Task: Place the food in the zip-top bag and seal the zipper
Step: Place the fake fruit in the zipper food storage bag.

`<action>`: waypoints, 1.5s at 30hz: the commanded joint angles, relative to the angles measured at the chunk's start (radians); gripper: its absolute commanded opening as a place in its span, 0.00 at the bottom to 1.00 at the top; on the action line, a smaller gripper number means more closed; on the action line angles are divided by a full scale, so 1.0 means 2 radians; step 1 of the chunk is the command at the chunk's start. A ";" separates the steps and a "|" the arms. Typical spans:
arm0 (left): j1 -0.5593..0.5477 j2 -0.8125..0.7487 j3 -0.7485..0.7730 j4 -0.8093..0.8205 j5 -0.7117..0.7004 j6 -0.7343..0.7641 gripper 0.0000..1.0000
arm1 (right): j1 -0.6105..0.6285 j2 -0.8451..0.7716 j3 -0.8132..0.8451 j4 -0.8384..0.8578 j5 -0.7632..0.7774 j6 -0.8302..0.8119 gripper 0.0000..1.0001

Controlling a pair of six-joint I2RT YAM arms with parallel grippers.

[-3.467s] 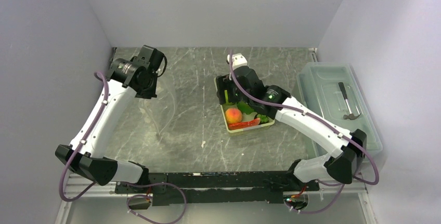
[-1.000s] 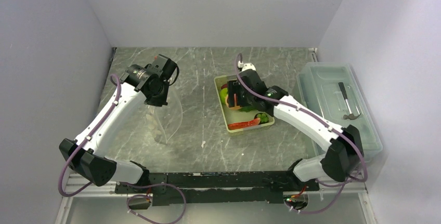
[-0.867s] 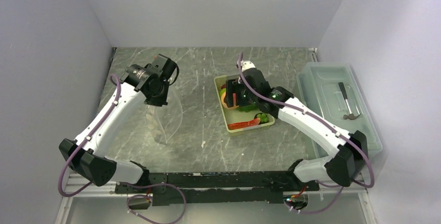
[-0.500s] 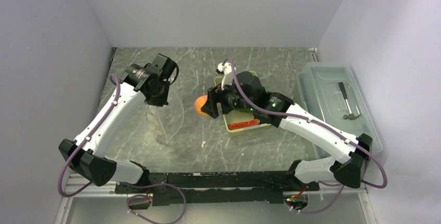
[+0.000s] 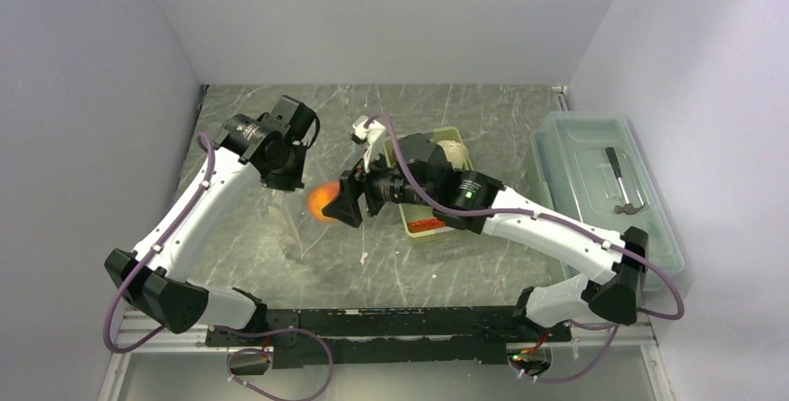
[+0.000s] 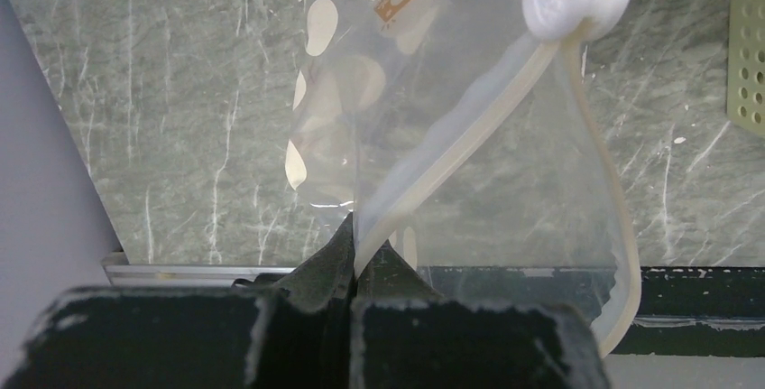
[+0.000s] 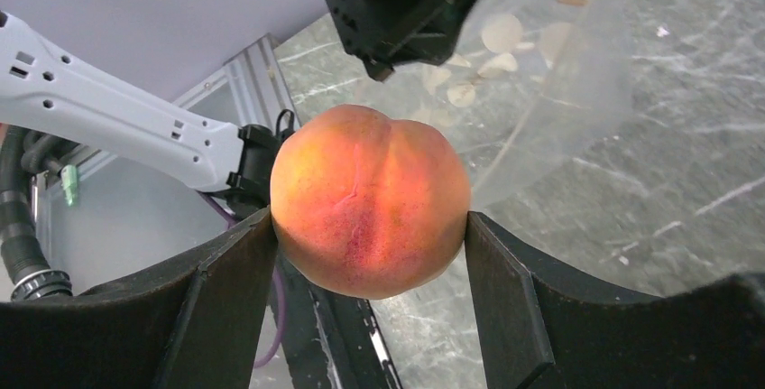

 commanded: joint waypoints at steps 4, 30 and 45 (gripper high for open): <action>-0.003 -0.011 0.018 0.007 0.023 -0.007 0.00 | 0.016 0.035 0.040 0.047 -0.016 -0.014 0.35; -0.003 -0.026 0.051 0.007 0.068 -0.005 0.00 | 0.025 0.099 0.034 0.001 0.042 -0.056 0.48; -0.003 -0.029 0.041 0.015 0.070 -0.006 0.00 | 0.029 0.070 0.053 -0.011 0.049 -0.057 0.96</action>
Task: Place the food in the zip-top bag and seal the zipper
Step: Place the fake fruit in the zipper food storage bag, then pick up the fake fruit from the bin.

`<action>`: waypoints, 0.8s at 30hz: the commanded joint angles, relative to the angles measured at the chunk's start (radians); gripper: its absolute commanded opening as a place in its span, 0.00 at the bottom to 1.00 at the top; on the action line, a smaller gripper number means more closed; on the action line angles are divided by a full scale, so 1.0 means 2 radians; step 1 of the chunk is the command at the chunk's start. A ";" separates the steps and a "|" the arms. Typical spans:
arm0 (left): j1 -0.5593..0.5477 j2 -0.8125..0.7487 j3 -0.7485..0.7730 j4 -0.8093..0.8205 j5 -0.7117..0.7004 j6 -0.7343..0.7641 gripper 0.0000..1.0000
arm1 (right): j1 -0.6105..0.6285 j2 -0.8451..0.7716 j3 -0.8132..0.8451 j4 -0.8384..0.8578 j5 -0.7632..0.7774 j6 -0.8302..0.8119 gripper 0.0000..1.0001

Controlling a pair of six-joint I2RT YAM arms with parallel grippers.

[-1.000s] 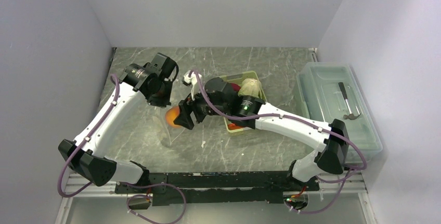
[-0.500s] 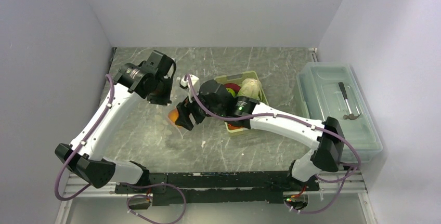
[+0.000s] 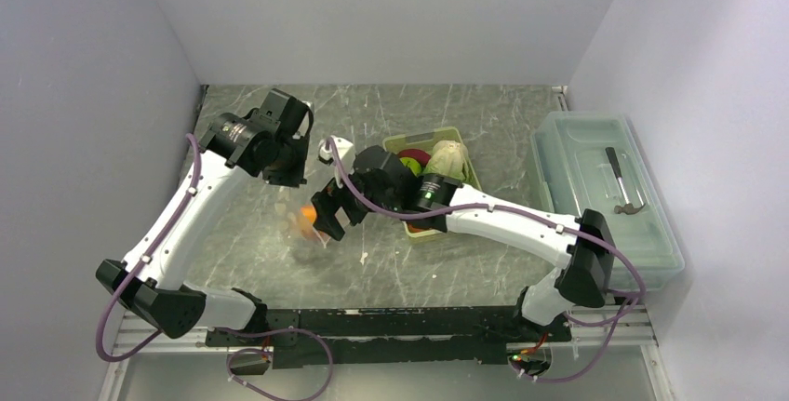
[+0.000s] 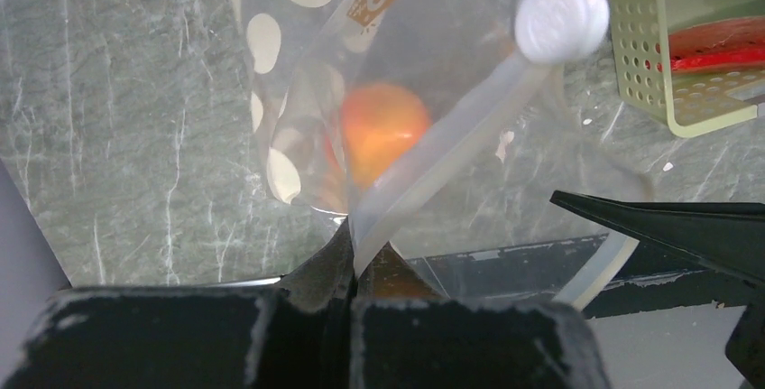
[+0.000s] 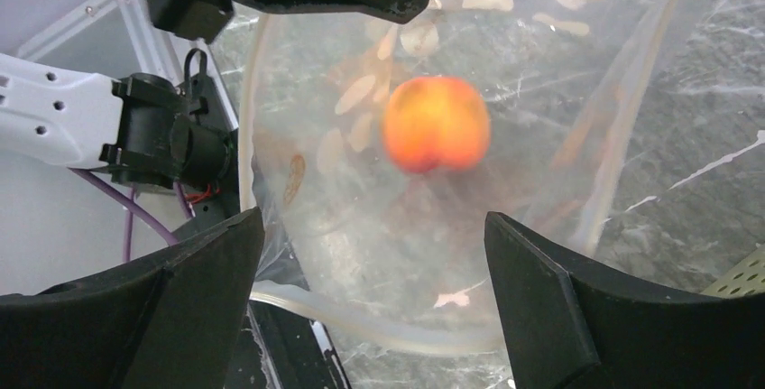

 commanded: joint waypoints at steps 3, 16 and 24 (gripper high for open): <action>-0.002 -0.018 0.001 0.016 0.006 -0.005 0.00 | 0.002 -0.048 0.025 0.014 0.010 0.001 0.99; -0.002 -0.024 -0.005 0.016 -0.001 -0.006 0.00 | 0.000 -0.130 0.008 -0.020 0.149 -0.018 0.97; -0.002 -0.028 -0.006 0.015 -0.009 -0.004 0.00 | -0.052 -0.142 -0.019 -0.068 0.195 0.049 0.86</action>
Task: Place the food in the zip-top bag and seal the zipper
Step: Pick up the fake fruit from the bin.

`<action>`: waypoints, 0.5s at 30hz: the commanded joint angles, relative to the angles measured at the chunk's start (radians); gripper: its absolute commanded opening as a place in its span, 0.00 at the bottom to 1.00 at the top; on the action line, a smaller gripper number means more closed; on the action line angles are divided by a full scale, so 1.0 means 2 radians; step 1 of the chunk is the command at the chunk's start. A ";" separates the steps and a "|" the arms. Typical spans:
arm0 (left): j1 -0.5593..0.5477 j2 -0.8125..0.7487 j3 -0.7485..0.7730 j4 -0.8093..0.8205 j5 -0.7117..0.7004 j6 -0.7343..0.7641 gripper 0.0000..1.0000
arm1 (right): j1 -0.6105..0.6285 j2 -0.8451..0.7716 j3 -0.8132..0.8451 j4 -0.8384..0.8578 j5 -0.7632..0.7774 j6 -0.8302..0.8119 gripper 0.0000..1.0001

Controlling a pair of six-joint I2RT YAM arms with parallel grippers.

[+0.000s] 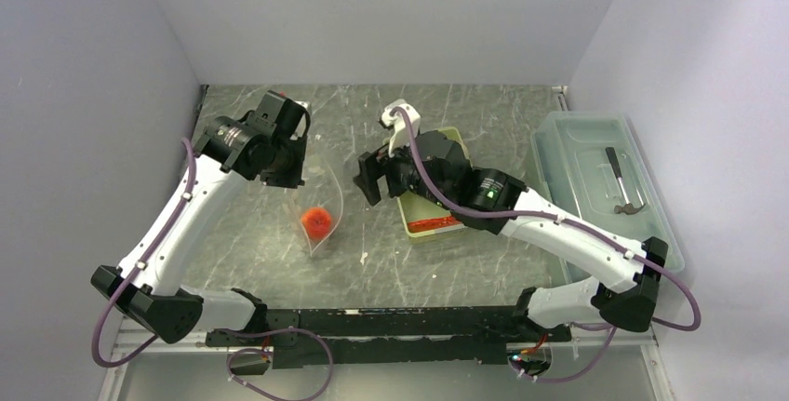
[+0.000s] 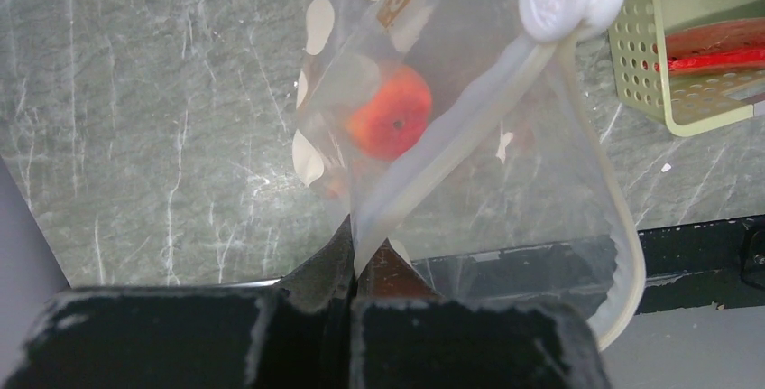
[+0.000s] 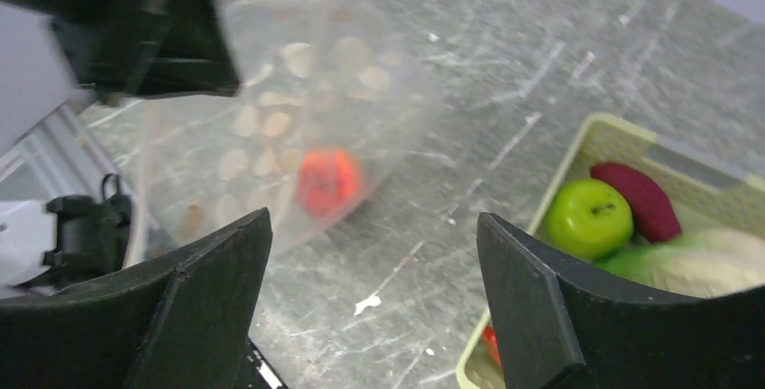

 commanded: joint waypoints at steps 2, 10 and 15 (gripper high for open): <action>-0.001 -0.018 -0.001 0.011 -0.008 -0.003 0.00 | -0.052 -0.014 -0.029 -0.035 0.028 0.059 0.83; -0.002 -0.028 -0.011 0.009 -0.014 -0.008 0.00 | -0.124 0.015 -0.059 -0.050 -0.015 0.091 0.76; -0.002 -0.030 -0.013 0.009 -0.014 -0.008 0.00 | -0.144 0.053 -0.056 -0.050 -0.025 0.093 0.77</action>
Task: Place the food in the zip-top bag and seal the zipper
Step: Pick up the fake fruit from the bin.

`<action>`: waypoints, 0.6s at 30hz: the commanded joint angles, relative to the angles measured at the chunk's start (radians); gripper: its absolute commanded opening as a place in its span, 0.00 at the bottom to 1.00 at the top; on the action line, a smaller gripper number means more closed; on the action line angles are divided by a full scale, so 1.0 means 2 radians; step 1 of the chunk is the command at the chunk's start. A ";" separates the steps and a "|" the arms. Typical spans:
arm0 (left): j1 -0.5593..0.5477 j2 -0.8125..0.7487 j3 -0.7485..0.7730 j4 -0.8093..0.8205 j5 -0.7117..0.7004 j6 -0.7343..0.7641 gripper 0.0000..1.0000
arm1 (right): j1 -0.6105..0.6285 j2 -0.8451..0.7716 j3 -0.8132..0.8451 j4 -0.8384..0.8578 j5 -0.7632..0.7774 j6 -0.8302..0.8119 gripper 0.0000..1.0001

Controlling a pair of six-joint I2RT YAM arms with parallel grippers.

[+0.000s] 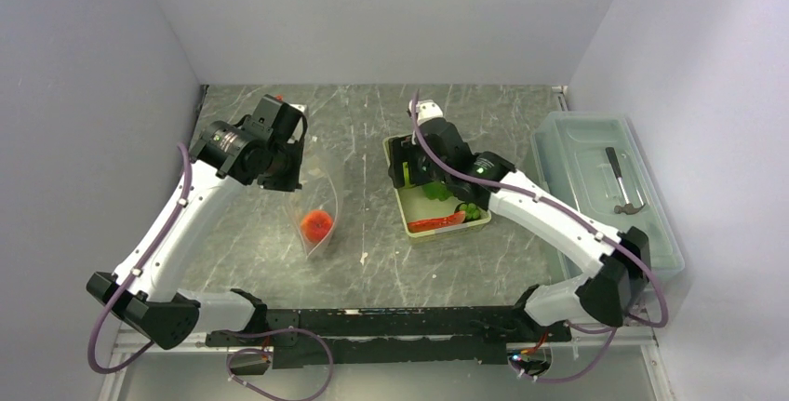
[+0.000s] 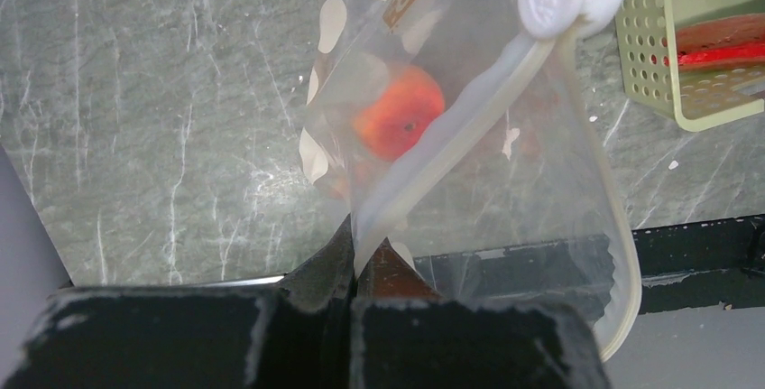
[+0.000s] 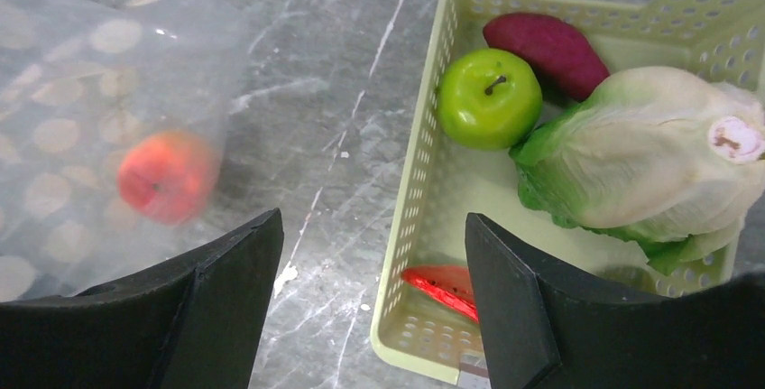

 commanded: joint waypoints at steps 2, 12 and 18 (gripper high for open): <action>-0.002 -0.015 -0.001 0.008 -0.009 -0.007 0.00 | -0.019 0.040 0.006 0.003 -0.018 0.012 0.78; -0.001 -0.020 -0.005 0.006 -0.012 -0.007 0.00 | -0.050 0.129 0.058 -0.003 -0.012 -0.004 0.77; -0.002 -0.020 -0.004 0.004 -0.013 -0.005 0.00 | -0.071 0.179 0.098 -0.014 -0.010 -0.014 0.72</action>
